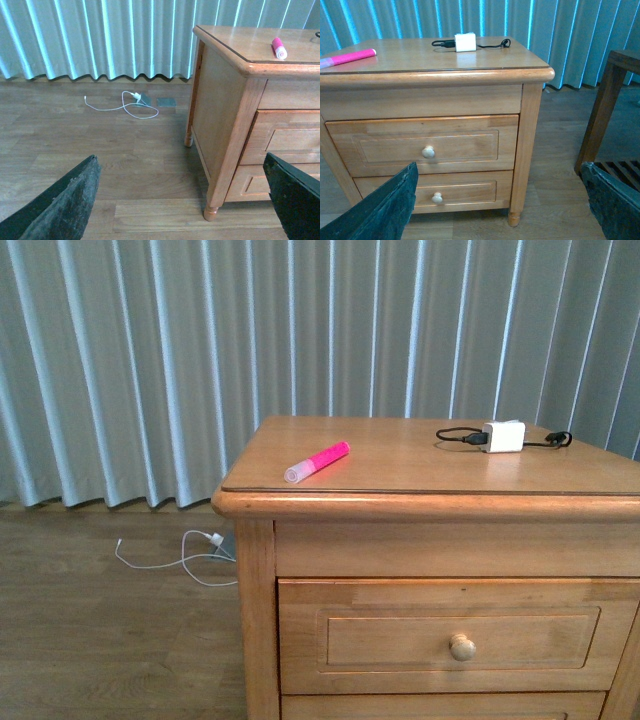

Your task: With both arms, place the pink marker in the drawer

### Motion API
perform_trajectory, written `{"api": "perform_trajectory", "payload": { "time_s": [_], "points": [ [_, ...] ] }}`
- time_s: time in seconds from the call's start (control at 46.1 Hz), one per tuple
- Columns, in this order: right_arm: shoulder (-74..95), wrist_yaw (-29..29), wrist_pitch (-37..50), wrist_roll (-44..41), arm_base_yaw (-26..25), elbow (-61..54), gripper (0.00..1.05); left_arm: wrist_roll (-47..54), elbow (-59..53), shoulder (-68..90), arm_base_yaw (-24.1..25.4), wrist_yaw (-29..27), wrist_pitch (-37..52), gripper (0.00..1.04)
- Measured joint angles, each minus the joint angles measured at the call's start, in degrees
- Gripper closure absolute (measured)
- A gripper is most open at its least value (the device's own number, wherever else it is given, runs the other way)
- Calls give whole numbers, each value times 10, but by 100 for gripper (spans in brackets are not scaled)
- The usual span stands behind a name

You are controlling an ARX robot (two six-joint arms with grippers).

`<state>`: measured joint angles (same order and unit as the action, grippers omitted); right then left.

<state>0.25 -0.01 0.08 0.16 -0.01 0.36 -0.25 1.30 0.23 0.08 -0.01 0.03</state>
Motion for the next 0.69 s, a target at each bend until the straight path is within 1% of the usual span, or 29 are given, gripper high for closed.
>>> {"api": "perform_trajectory", "payload": {
  "time_s": [0.693],
  "points": [
    [0, 0, 0, 0, 0, 0, 9, 0, 0, 0, 0, 0, 0, 6]
  ]
}}
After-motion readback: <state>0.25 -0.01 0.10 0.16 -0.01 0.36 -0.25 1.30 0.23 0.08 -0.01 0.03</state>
